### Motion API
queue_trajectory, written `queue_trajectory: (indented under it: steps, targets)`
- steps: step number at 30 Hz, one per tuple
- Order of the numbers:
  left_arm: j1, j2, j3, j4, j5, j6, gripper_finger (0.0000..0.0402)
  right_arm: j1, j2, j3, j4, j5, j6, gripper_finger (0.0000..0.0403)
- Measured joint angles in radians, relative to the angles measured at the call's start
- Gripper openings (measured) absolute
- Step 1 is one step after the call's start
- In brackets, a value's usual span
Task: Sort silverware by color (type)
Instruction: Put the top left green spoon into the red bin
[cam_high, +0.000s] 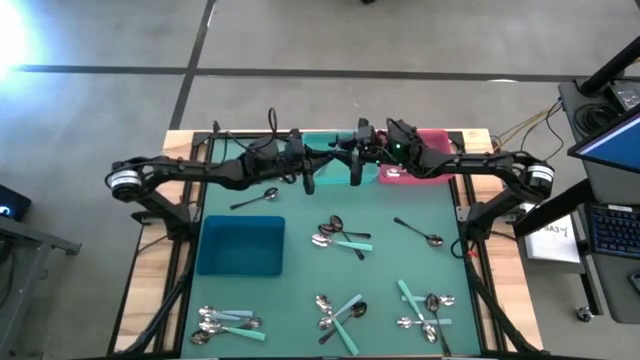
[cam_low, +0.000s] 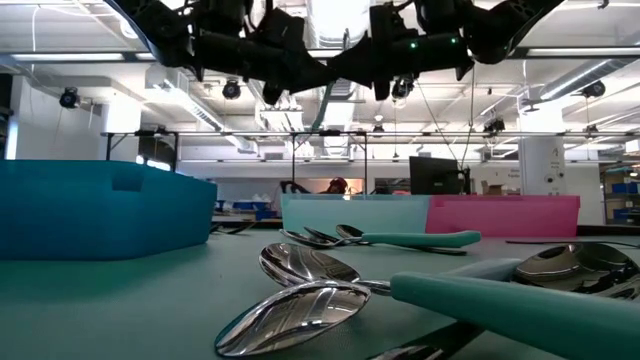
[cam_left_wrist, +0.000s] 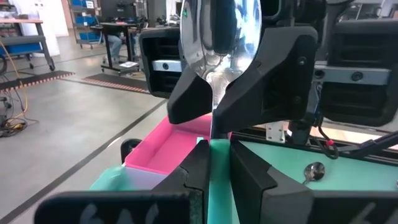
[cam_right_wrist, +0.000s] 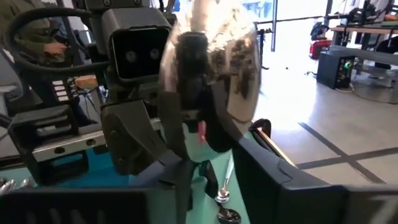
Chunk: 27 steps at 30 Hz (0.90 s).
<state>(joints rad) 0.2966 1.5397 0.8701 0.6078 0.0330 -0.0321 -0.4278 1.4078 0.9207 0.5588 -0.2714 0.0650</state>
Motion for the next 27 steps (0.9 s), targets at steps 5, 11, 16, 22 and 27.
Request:
queue_trajectory:
  steps: [5,11,16,22,27]
  targets:
    - [0.000,0.054,0.044,0.003,0.000,-0.004,0.0023,0.000,0.000,0.000,-0.010,0.002,-0.003,0.0023]
    - [0.000,0.088,0.099,-0.039,-0.002,0.005,0.0036,-0.003,-0.002,-0.001,-0.030,0.012,-0.046,0.0013]
    - [-0.002,0.059,0.104,-0.142,0.014,0.000,0.0036,0.000,-0.011,-0.001,-0.067,0.001,-0.082,0.0011]
    - [-0.004,0.019,0.107,-0.198,0.022,-0.004,0.0037,0.002,-0.052,-0.001,-0.103,0.014,-0.120,0.0009]
    - [-0.008,-0.023,0.100,-0.246,0.039,-0.015,0.0037,-0.009,-0.111,0.002,-0.179,0.205,-0.190,0.0004]
